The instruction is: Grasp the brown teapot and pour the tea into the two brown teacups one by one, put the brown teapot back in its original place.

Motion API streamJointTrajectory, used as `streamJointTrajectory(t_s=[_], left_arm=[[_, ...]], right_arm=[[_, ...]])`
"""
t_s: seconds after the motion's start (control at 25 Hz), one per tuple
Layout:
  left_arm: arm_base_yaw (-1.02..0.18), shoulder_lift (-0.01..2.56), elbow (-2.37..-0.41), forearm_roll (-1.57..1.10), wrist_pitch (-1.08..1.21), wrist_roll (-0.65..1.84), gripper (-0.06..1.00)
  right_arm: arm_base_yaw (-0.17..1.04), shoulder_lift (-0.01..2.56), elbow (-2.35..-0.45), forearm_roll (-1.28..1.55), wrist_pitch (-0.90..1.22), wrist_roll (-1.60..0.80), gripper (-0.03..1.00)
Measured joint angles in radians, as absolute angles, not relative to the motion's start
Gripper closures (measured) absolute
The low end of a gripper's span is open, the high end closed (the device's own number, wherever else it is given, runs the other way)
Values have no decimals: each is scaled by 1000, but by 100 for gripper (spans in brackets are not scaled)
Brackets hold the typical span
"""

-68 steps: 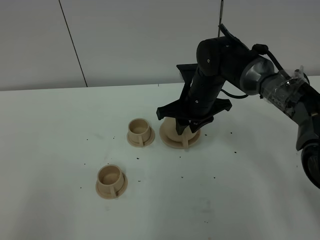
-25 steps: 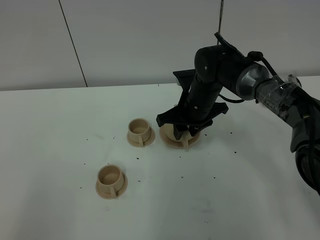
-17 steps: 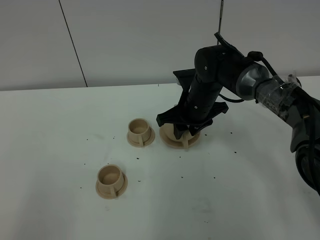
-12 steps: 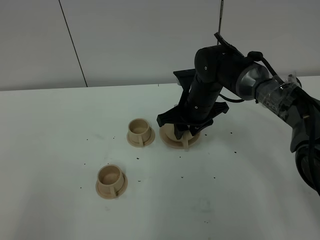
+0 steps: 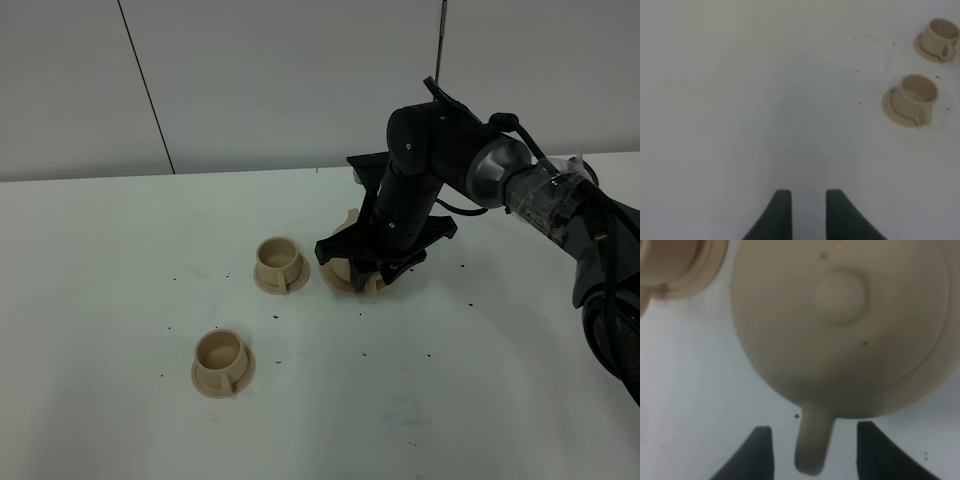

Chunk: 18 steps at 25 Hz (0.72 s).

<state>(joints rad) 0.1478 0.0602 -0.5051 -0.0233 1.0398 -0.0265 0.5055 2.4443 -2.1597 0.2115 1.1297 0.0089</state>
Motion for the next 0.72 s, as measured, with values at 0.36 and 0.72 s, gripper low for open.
streamJointTrajectory(t_s=[0.36, 0.72], left_arm=[[148, 60, -505, -23, 1040, -26, 70], [148, 60, -505, -23, 1040, -26, 70]], right_arm=[[505, 2444, -2160, 211, 1113, 9, 59], [505, 2444, -2160, 205, 1100, 9, 63]])
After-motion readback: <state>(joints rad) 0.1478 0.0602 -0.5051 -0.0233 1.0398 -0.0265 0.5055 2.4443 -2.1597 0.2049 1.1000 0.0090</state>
